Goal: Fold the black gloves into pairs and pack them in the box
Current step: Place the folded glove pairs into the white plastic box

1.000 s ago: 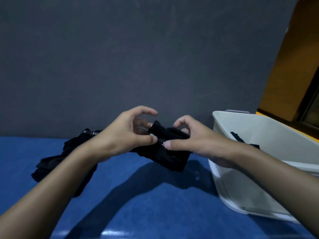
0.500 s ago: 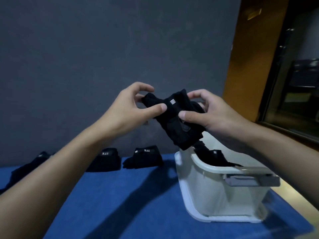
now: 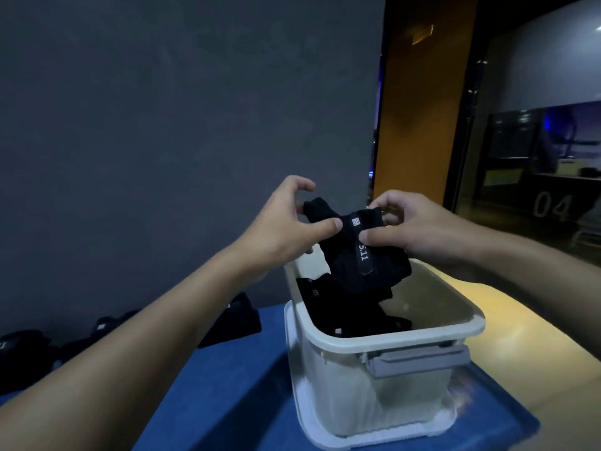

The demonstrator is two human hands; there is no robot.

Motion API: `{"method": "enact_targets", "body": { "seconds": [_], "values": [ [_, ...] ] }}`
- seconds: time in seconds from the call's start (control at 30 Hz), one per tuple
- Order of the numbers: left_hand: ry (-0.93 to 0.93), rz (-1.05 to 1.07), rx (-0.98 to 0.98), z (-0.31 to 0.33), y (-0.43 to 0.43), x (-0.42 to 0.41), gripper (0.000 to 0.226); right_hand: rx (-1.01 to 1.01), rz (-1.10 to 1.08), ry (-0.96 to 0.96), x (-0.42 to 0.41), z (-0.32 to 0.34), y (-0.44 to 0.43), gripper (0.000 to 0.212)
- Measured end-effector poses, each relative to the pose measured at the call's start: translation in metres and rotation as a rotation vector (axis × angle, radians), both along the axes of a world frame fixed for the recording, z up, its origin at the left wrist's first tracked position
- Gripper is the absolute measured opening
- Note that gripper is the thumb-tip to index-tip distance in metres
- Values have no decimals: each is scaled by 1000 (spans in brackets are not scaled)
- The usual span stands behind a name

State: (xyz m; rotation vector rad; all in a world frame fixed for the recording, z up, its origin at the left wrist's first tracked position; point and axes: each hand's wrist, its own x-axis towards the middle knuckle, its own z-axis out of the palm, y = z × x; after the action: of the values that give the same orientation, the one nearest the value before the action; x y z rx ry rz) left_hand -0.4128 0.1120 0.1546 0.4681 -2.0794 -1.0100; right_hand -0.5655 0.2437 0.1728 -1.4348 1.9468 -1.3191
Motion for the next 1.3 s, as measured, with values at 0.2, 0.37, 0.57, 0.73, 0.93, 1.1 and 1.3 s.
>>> {"method": "enact_targets", "body": {
  "seconds": [0.2,0.37,0.57,0.73,0.93,1.1,1.3],
  "values": [
    [-241,93,-258,-37,-22,0,38,150,-249,74,-31,-23,-29,37],
    [-363,150,-339,-49,-27,8,31,292,-299,179,-40,-40,-53,37],
    [-371,180,-385,-52,-27,10,29,385,-230,400,-45,-55,-68,32],
    [-364,189,-390,-55,-25,10,28,460,-168,769,-52,-71,-73,28],
    [-358,187,-392,-57,-25,12,26,484,-61,959,-49,-66,-66,30],
    [-364,177,-397,-57,-24,13,27,561,-112,1262,-49,-61,-59,41],
    [-343,139,-393,-61,-24,18,25,598,4,995,-53,-43,-42,46]
  ]
}}
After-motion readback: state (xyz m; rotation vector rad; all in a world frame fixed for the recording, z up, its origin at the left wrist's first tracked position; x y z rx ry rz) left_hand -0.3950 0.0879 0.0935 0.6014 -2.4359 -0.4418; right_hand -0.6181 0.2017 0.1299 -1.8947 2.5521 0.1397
